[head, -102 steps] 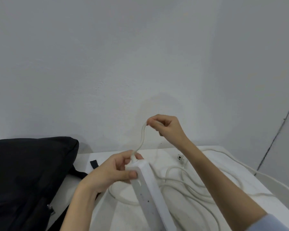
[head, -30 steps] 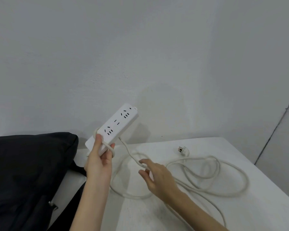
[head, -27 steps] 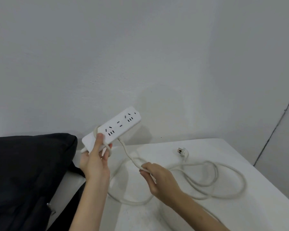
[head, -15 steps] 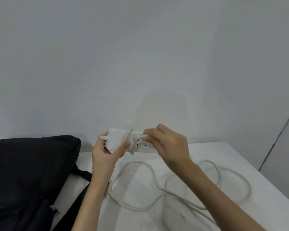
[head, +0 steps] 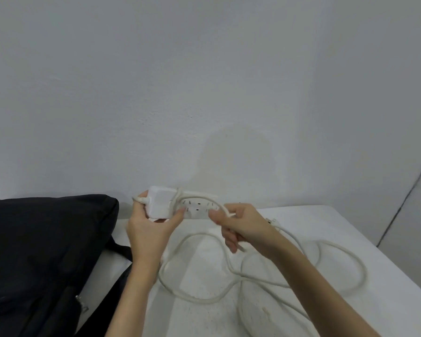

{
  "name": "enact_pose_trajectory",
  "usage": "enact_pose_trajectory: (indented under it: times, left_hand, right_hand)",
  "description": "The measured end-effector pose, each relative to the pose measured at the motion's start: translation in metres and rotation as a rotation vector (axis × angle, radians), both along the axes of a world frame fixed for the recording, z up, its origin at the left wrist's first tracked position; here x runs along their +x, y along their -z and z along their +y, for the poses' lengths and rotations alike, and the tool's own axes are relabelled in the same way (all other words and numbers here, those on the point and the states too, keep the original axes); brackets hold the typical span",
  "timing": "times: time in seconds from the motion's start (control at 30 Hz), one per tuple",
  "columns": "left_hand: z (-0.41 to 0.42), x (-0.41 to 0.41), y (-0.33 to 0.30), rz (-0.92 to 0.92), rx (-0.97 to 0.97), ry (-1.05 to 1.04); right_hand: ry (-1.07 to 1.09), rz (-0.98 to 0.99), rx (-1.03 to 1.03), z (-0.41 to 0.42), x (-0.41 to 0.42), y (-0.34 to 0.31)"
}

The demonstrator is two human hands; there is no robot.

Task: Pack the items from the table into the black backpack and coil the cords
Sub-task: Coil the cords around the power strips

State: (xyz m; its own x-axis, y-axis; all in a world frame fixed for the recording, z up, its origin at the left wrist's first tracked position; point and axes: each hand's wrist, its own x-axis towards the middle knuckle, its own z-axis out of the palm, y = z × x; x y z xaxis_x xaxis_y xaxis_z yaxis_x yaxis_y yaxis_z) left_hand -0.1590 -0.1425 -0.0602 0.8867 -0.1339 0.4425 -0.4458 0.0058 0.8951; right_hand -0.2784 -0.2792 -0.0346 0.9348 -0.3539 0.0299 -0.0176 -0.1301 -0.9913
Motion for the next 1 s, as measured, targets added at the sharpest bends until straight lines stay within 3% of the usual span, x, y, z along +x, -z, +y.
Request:
enact_pose_trajectory:
  times: [0.1, 0.2, 0.3, 0.5, 0.63, 0.73, 1.0]
  left_hand:
    - [0.008, 0.006, -0.004, -0.002, 0.003, -0.027]
    - [0.009, 0.007, -0.007, 0.045, 0.009, 0.014]
    - [0.008, 0.003, -0.012, 0.155, -0.079, 0.220]
    - [0.012, -0.012, -0.031, 0.376, -0.329, 0.594]
    - [0.003, -0.017, -0.029, 0.518, -0.483, 0.427]
    - [0.001, -0.011, -0.022, 0.660, -0.623, 0.295]
    - [-0.005, 0.003, -0.002, 0.765, -0.804, 0.042]
  right_hand:
    - [-0.083, 0.008, -0.036, -0.013, -0.014, 0.006]
    - [0.188, -0.184, -0.155, -0.030, -0.013, -0.007]
    - [0.378, -0.348, -0.358, -0.049, -0.005, -0.027]
    - [0.405, -0.391, -0.207, -0.060, 0.021, -0.012]
    - [0.507, -0.364, -0.129, -0.018, 0.033, 0.040]
    - [0.426, -0.329, -0.100, 0.029, 0.034, 0.078]
    - [0.444, -0.375, -0.362, 0.064, 0.027, 0.105]
